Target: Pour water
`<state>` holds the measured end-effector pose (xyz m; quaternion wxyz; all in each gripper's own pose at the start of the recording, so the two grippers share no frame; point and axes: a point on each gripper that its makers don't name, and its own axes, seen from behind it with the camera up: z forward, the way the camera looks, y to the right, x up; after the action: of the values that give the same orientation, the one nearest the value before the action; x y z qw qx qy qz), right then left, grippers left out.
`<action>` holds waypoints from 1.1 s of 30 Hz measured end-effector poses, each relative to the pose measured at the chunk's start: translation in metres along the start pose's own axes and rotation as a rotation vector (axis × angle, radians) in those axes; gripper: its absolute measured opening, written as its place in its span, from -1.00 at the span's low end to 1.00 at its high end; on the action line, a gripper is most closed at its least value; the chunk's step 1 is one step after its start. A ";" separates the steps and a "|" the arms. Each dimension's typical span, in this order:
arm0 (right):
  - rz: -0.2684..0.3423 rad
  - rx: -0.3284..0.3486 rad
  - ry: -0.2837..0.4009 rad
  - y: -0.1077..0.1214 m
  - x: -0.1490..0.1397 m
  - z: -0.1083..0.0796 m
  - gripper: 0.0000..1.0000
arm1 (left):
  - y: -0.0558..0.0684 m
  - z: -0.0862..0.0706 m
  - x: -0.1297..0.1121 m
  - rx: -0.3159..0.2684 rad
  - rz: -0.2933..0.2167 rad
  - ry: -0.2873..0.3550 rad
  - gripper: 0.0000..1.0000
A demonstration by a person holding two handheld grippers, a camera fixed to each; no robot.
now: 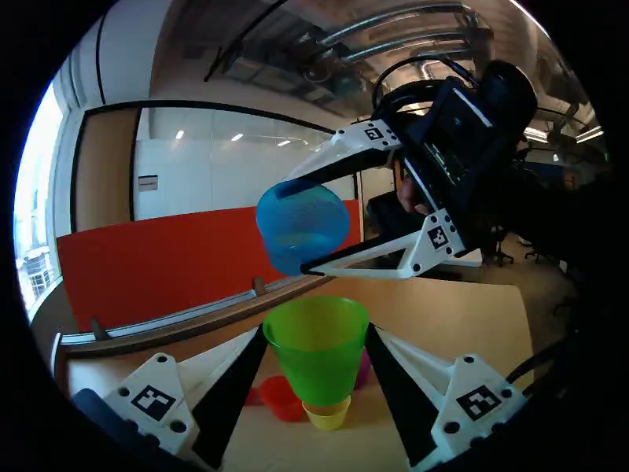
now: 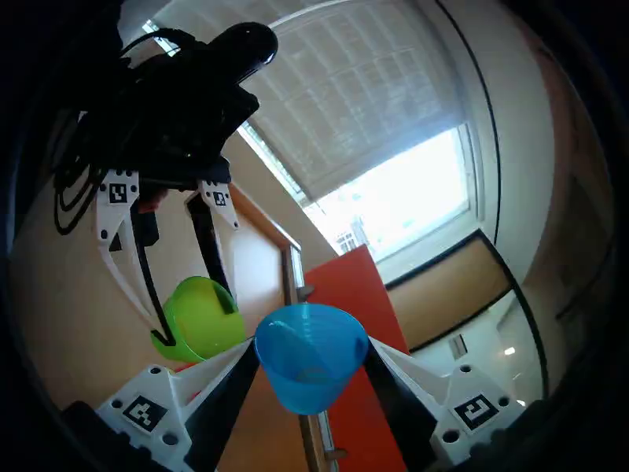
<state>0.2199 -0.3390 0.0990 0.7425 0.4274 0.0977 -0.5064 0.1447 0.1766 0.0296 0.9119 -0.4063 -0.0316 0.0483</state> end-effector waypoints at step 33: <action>-0.066 -0.007 -0.011 0.003 0.001 -0.001 0.83 | 0.002 0.000 0.002 -0.002 0.007 0.004 0.77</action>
<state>0.2232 -0.3382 0.0992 0.7273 0.4186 0.1096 -0.5328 0.1466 0.1778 0.0282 0.9114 -0.4074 -0.0287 0.0506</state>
